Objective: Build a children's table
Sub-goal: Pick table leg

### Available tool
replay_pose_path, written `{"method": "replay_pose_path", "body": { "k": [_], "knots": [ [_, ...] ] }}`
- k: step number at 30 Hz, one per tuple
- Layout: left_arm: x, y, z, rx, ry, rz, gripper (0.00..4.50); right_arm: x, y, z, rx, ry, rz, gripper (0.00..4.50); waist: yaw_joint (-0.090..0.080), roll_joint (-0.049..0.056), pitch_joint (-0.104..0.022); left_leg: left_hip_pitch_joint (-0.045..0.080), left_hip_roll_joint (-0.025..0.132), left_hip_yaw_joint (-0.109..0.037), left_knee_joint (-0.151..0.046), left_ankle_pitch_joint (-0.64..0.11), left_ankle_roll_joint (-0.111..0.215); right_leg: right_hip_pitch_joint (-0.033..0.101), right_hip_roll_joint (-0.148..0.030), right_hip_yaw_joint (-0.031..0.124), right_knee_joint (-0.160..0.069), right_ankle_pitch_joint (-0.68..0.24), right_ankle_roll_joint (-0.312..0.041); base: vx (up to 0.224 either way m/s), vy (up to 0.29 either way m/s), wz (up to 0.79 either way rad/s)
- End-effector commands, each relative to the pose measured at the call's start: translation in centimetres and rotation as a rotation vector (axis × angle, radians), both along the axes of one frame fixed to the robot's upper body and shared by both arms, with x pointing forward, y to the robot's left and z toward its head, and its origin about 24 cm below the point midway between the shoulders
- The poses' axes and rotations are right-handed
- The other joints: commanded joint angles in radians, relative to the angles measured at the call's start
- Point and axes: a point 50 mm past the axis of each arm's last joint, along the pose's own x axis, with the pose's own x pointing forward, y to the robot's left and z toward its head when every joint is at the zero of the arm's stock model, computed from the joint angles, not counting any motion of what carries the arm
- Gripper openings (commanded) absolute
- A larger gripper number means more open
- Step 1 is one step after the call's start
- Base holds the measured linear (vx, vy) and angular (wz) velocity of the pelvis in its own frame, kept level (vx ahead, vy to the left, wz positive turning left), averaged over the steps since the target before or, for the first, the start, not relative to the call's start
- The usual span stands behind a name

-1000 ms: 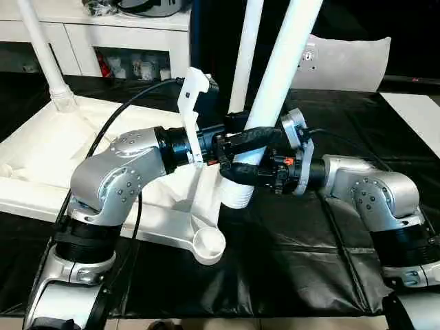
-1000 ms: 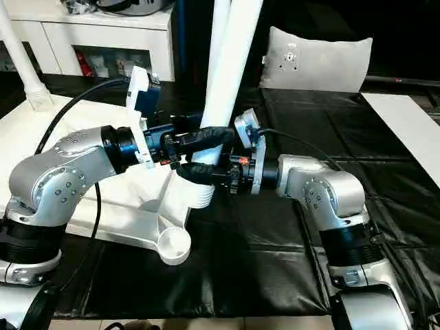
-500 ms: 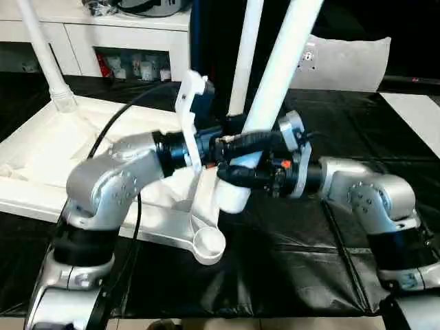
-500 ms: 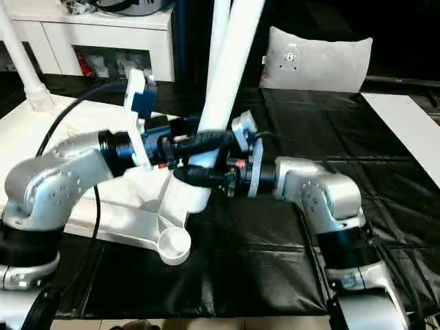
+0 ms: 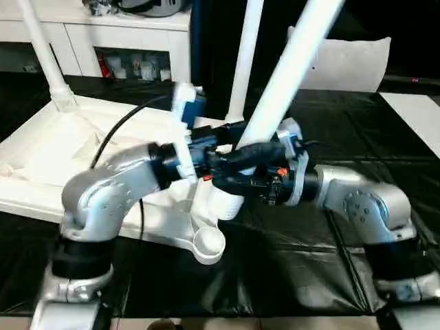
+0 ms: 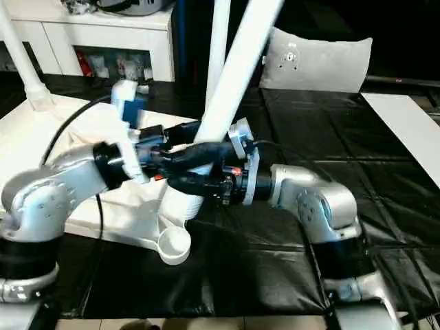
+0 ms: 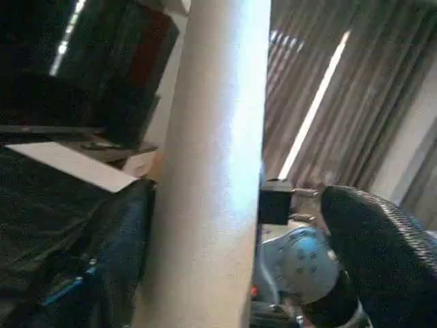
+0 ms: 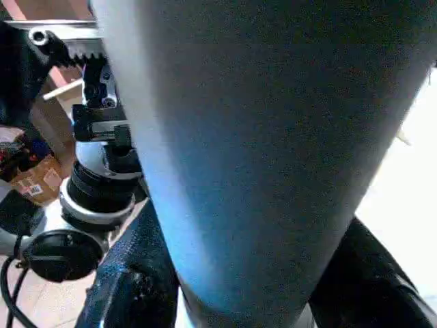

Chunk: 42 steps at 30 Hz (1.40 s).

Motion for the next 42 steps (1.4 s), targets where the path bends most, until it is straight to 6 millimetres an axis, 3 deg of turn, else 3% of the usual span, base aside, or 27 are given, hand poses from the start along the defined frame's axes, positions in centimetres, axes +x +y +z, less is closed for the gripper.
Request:
{"method": "replay_pose_path", "body": {
  "k": [1, 5, 10, 15, 16, 18, 21, 22, 26, 28, 30, 31, 33, 34, 37, 38, 42],
  "knots": [
    [-2.1, -1.7, 2.1, -0.102, -0.091, -0.173, 4.43, 0.5, -0.5, -1.4, -0.057, 0.071, -0.08, 1.95, 0.001, 0.006, -0.07, 0.021, 0.053, -0.015, -0.076, -0.135, -0.028, 0.045, -0.08, 0.047, -0.072, -0.135, -0.218, 0.0, 0.0, 0.0],
    [-0.9, -1.4, 2.3, -0.148, -0.064, -0.043, 4.5, 0.4, -0.4, -1.5, -0.05, 0.073, -0.094, 1.95, 0.0, 0.005, -0.069, 0.02, 0.054, -0.015, -0.076, -0.14, -0.033, 0.046, -0.081, 0.048, -0.076, -0.142, -0.211, 0.0, 0.0, 0.0],
    [1.4, -0.2, 1.5, -0.082, -0.041, 0.243, 4.5, 0.6, -0.3, -1.6, -0.039, 0.058, -0.168, 1.94, -0.002, 0.0, -0.069, 0.019, 0.054, -0.017, -0.078, -0.127, -0.035, 0.046, -0.079, 0.048, -0.077, -0.137, -0.186, 0.0, 0.0, 0.0],
    [2.4, 2.8, 0.4, -0.047, 0.011, 0.499, 4.5, 0.5, -0.8, -1.7, -0.058, 0.014, -0.303, 1.93, -0.008, 0.001, -0.07, 0.018, 0.052, -0.017, -0.077, -0.121, -0.043, 0.047, -0.078, 0.048, -0.075, -0.128, -0.17, 0.0, 0.0, 0.0],
    [2.7, 3.6, -0.1, -0.023, 0.042, 0.575, 4.5, 0.5, -1.1, -1.8, -0.077, -0.003, -0.366, 1.93, -0.009, 0.006, -0.07, 0.02, 0.053, -0.018, -0.078, -0.128, -0.046, 0.045, -0.076, 0.047, -0.074, -0.133, -0.167, 0.0, 0.0, 0.0],
    [3.0, 5.1, -1.3, 0.052, 0.091, 0.721, 4.5, 0.5, -1.8, -1.9, -0.108, -0.025, -0.478, 1.93, -0.009, 0.005, -0.069, 0.021, 0.054, -0.017, -0.08, -0.13, -0.049, 0.043, -0.075, 0.048, -0.079, -0.139, -0.157, 0.0, 0.0, 0.0],
    [2.7, 6.0, -2.1, 0.117, 0.108, 0.782, 4.5, 0.2, -2.2, -1.9, -0.122, -0.041, -0.552, 1.93, -0.01, 0.008, -0.068, 0.022, 0.053, -0.018, -0.082, -0.143, -0.054, 0.039, -0.074, 0.048, -0.078, -0.154, -0.141, 0.0, 0.0, 0.0],
    [2.5, 6.4, -2.5, 0.15, 0.114, 0.814, 4.5, 0.2, -2.4, -1.8, -0.132, -0.067, -0.596, 1.93, -0.011, 0.013, -0.069, 0.024, 0.053, -0.019, -0.082, -0.152, -0.059, 0.037, -0.073, 0.048, -0.078, -0.163, -0.138, 0.0, 0.0, 0.0],
    [1.0, 8.3, -4.9, 0.294, 0.153, 0.974, 4.5, -0.3, -2.8, -1.9, -0.185, -0.085, -0.789, 1.93, -0.017, 0.008, -0.065, 0.021, 0.053, -0.019, -0.088, -0.178, -0.068, 0.034, -0.071, 0.049, -0.082, -0.192, -0.126, 0.0, 0.0, 0.0],
    [0.5, 8.7, -5.5, 0.327, 0.12, 1.002, 4.5, -0.5, -2.9, -2.2, -0.211, -0.095, -0.835, 1.93, -0.019, 0.011, -0.062, 0.025, 0.05, -0.018, -0.088, -0.211, -0.073, 0.029, -0.07, 0.05, -0.088, -0.242, -0.108, 0.0, 0.0, 0.0],
    [-0.1, 9.0, -6.0, 0.358, 0.09, 1.032, 4.5, -0.6, -3.1, -2.5, -0.236, -0.102, -0.888, 1.93, -0.02, 0.008, -0.056, 0.021, 0.054, -0.024, -0.096, -0.244, -0.076, 0.027, -0.073, 0.051, -0.097, -0.299, -0.083, 0.0, 0.0, 0.0],
    [-0.8, 9.1, -6.7, 0.38, 0.084, 1.077, 4.5, -0.9, -3.4, -3.2, -0.248, -0.064, -0.959, 1.93, -0.026, 0.008, -0.058, 0.026, 0.053, -0.023, -0.094, -0.265, -0.081, 0.022, -0.071, 0.053, -0.097, -0.312, -0.071, 0.0, 0.0, 0.0],
    [-1.2, 9.0, -6.9, 0.391, 0.088, 1.085, 4.5, -1.1, -3.5, -3.5, -0.261, -0.052, -0.985, 1.93, -0.031, -0.006, -0.057, 0.022, 0.052, -0.022, -0.096, -0.277, -0.078, 0.022, -0.071, 0.052, -0.099, -0.332, -0.064, 0.0, 0.0, 0.0],
    [-1.6, 8.8, -7.1, 0.402, 0.091, 1.086, 4.5, -1.3, -3.6, -3.7, -0.279, -0.052, -0.997, 1.93, -0.03, 0.0, -0.057, 0.023, 0.054, -0.025, -0.096, -0.279, -0.08, 0.02, -0.073, 0.053, -0.096, -0.329, -0.062, 0.0, 0.0, 0.0],
    [-1.9, 8.6, -7.1, 0.413, 0.09, 1.091, 4.5, -1.8, -3.4, -3.8, -0.305, -0.06, -0.969, 1.93, -0.039, -0.006, -0.055, 0.02, 0.05, -0.025, -0.096, -0.293, -0.082, 0.019, -0.07, 0.051, -0.098, -0.338, -0.051, 0.0, 0.0, 0.0],
    [-1.9, 8.6, -7.1, 0.414, 0.089, 1.093, 4.5, -1.8, -3.3, -3.8, -0.306, -0.061, -0.965, 1.93, -0.038, -0.009, -0.054, 0.017, 0.048, -0.024, -0.095, -0.291, -0.076, 0.022, -0.073, 0.054, -0.1, -0.342, -0.046, 0.0, 0.0, 0.0],
    [-2.2, 8.2, -7.4, 0.432, 0.073, 1.093, 4.5, -2.3, -2.9, -3.9, -0.314, -0.108, -0.959, 1.93, -0.023, -0.013, -0.057, -0.002, 0.042, -0.015, -0.075, -0.208, 0.014, 0.036, -0.12, 0.084, -0.117, -0.39, -0.062, 0.0, 0.0, 0.0]
  ]
}}
